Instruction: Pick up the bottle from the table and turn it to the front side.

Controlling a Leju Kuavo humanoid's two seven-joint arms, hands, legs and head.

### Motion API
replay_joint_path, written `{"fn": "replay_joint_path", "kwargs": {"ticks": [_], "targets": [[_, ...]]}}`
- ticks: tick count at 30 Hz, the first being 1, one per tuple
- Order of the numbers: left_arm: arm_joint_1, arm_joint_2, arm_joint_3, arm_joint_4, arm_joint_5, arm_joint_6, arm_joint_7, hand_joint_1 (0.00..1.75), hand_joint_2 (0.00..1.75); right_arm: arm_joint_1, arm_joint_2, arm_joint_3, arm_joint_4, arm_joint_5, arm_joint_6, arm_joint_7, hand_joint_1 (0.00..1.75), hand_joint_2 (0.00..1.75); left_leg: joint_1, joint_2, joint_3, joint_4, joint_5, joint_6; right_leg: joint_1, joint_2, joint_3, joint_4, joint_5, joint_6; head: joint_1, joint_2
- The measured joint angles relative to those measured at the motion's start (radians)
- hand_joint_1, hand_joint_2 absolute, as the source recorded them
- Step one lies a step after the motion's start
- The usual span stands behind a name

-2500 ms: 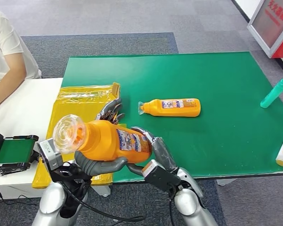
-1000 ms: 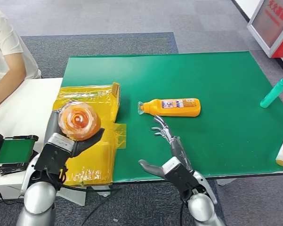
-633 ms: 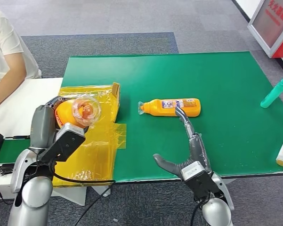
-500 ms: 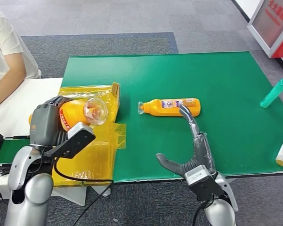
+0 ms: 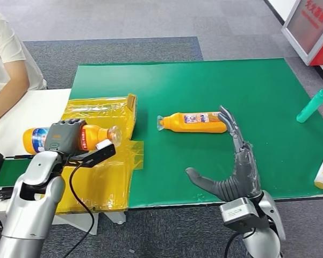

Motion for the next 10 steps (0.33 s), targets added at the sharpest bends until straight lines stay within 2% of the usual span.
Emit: {"fn": "replay_joint_path", "kwargs": {"ticks": [5, 10], "targets": [[-0.011, 0.013, 0.002, 0.113, 0.005, 0.001, -0.063, 1.75, 1.75, 0.003, 0.000, -0.002, -0.002, -0.002, -0.002, -0.016, 0.00, 1.75, 0.000, 0.000, 0.000, 0.000, 0.000, 0.000, 0.000, 0.000, -0.001, 0.000, 0.000, 0.000, 0.000, 0.000], [-0.006, -0.001, 0.016, 0.159, 0.093, 0.002, -0.102, 1.75, 1.75, 0.009, 0.000, -0.006, -0.002, -0.031, 0.000, -0.032, 0.00, 1.75, 0.000, 0.000, -0.001, 0.000, 0.000, 0.000, 0.000, 0.000, -0.001, 0.000, 0.000, 0.000, 0.000, 0.000]]}}
